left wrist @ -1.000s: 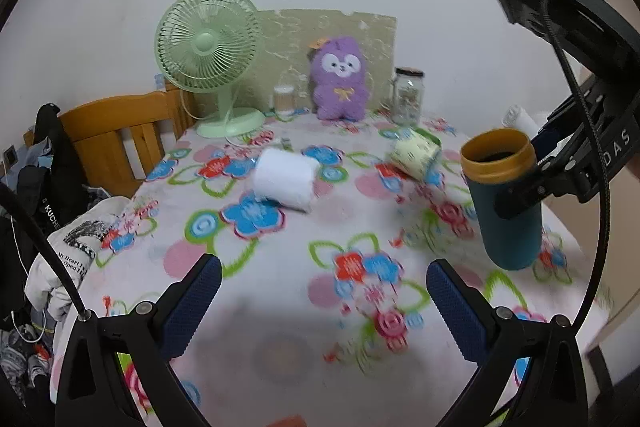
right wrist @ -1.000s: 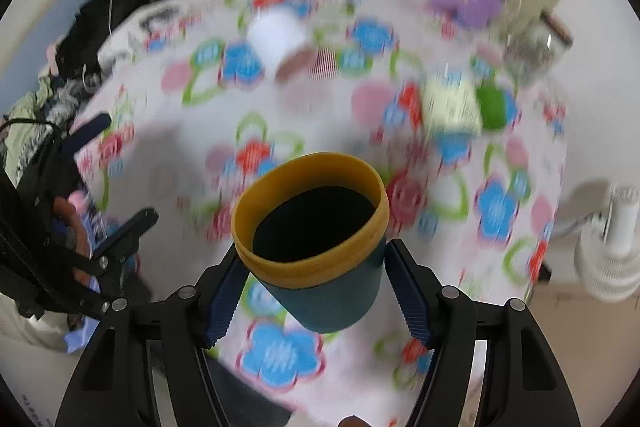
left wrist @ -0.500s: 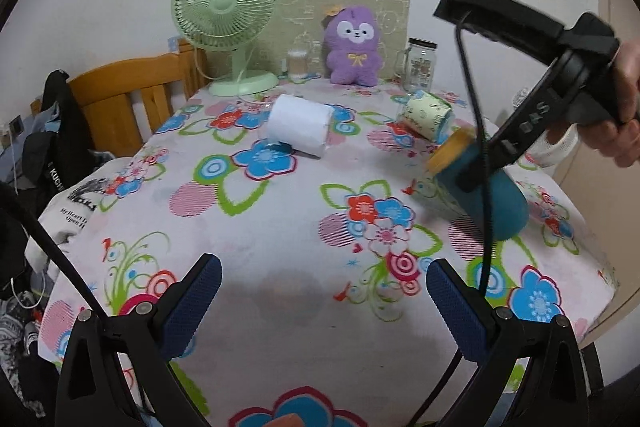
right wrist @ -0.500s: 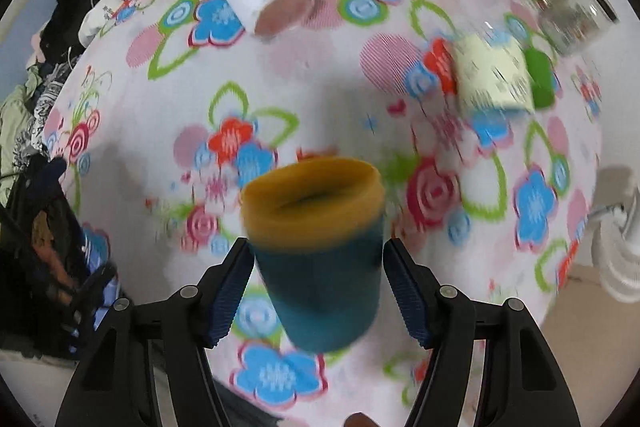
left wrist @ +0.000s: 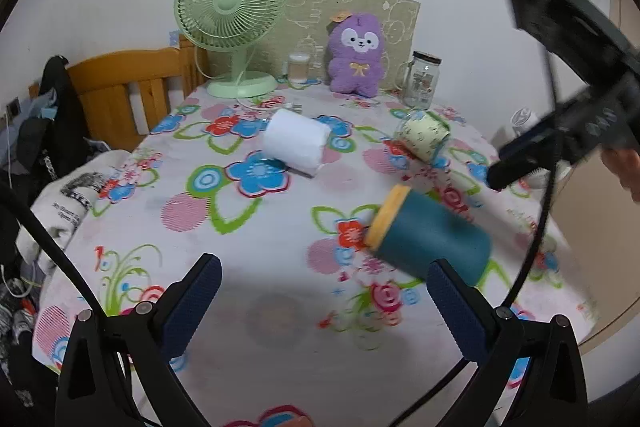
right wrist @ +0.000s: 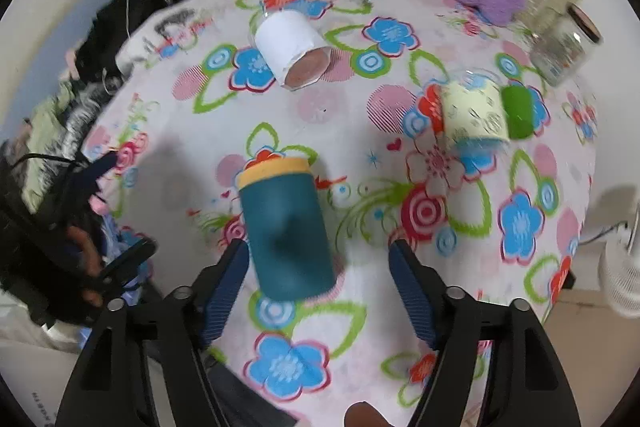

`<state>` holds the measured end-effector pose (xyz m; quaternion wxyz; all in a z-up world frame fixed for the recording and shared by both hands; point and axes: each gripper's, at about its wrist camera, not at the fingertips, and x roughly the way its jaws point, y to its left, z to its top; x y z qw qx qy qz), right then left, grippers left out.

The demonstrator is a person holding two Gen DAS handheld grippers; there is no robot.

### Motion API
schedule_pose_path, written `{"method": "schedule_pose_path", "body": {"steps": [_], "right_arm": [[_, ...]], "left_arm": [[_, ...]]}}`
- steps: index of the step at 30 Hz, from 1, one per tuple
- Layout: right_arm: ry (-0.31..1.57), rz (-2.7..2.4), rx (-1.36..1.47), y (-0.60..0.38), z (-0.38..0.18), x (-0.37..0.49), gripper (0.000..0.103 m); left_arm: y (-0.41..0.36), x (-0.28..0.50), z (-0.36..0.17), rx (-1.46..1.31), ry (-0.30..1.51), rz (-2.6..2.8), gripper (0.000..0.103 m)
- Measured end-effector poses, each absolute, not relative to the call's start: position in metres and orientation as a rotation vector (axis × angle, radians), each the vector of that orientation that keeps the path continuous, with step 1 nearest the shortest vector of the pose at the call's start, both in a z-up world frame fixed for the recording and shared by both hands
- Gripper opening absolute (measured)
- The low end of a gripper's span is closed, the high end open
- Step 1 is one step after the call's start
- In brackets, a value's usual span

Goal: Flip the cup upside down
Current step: 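Lift the teal cup with the right gripper and tilt it over, then lay the teal cup on its side and open the right gripper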

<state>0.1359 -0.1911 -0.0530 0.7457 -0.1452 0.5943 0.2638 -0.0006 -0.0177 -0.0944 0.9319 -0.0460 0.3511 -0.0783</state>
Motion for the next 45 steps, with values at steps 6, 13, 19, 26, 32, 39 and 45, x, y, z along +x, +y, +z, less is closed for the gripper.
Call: {"method": "schedule_pose_path", "body": {"steps": [6,13,19,26,32,39,45], "right_arm": [[1.233,0.598,-0.275,-0.232,-0.030,0.091,0.092],[1.178,0.602,-0.167,-0.284,-0.031,0.045,0.098],[1.155,0.596,-0.099,-0.316,-0.046,0.016,0.098],[1.148,0.605,-0.058,-0.342,-0.063,0.004,0.098],[1.168,0.599,-0.016,-0.359,-0.079,0.009,0.098],[1.199,0.627,0.035,-0.372,-0.099,0.022,0.098],[1.201,0.635,0.061,-0.379,-0.110,0.028,0.098]], "left_arm": [[-0.039,0.002,-0.083,-0.151,0.744,-0.190,0.103],[-0.072,0.006,-0.070,-0.153,0.769,-0.195,0.103],[-0.096,0.015,-0.066,-0.182,0.808,-0.205,0.103],[-0.119,0.032,-0.074,-0.204,0.868,-0.181,0.103],[-0.121,0.049,-0.084,-0.290,0.952,-0.130,0.103],[-0.115,0.064,-0.098,-0.370,1.000,-0.053,0.103],[-0.115,0.070,-0.112,-0.444,1.055,-0.018,0.103]]}}
